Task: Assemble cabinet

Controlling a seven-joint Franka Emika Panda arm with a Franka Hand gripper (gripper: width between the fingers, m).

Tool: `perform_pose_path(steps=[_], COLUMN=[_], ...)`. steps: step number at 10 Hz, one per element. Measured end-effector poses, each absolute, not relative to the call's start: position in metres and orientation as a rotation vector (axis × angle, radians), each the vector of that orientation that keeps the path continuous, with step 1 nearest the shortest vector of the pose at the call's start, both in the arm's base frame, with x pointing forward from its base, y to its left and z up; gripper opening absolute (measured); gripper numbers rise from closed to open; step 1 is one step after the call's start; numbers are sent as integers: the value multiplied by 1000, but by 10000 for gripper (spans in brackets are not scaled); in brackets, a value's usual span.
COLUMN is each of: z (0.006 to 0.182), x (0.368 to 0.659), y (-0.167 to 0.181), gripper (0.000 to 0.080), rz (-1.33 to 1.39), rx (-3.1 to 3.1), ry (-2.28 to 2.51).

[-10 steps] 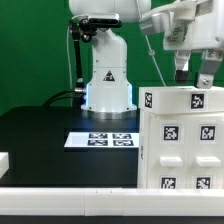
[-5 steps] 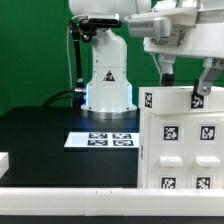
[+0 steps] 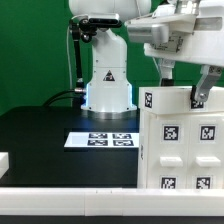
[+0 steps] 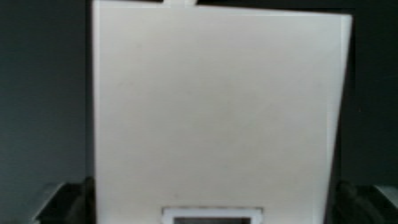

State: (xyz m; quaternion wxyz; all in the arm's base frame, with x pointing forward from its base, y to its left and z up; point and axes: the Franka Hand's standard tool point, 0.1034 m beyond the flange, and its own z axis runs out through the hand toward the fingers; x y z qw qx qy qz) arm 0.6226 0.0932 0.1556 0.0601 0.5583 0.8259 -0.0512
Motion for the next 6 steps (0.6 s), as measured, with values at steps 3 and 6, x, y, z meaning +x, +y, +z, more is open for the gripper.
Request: perform_pose_path(steps=[3,6], z=[156,156], x=[623,623], y=[93,92], gripper=[551,551], rz=[-140,-118], rx=[1865,2110], ry=[2363,2138])
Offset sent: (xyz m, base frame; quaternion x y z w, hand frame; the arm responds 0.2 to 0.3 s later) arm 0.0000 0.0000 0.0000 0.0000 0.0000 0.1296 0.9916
